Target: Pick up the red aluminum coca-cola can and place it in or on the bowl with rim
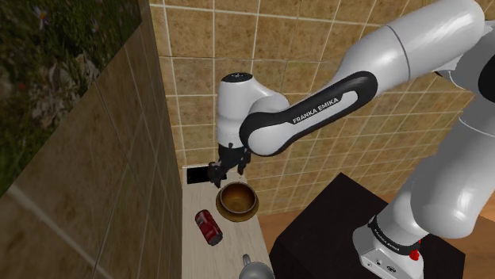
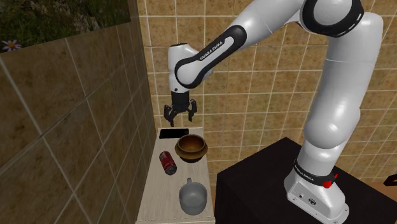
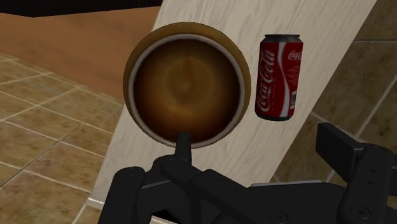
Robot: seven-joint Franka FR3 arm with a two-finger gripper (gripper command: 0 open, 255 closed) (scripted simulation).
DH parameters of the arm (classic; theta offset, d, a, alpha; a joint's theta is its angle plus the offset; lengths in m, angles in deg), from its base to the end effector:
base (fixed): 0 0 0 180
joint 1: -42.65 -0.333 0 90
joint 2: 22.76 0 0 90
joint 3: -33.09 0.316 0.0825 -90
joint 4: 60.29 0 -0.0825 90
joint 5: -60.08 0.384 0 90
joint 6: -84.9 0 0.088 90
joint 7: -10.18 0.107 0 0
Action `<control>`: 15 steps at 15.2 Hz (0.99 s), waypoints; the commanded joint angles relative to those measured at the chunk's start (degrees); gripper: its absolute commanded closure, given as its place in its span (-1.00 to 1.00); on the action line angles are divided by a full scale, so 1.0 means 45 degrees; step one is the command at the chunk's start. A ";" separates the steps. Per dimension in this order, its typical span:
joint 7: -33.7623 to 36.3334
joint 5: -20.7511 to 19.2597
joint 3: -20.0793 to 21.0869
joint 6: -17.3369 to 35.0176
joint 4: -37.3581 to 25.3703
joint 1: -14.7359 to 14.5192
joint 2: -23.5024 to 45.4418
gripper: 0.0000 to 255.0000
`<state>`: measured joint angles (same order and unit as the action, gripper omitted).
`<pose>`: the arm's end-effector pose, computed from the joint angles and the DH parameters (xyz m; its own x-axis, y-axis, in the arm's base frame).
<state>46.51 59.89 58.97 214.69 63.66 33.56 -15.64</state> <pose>0.4522 0.3134 0.3441 0.9990 -0.0237 -0.0385 -0.0250 -0.9990 -0.0357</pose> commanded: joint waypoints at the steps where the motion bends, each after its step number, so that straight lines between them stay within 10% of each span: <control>1: 0.0292 -0.0058 0.0098 0.0633 0.0040 -0.0187 0.0621 -1.00; 15: 0.1514 -0.1012 -0.0164 0.3273 -0.0095 -0.1212 0.3549 -1.00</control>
<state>53.21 55.61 58.42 228.97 63.27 28.24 -0.16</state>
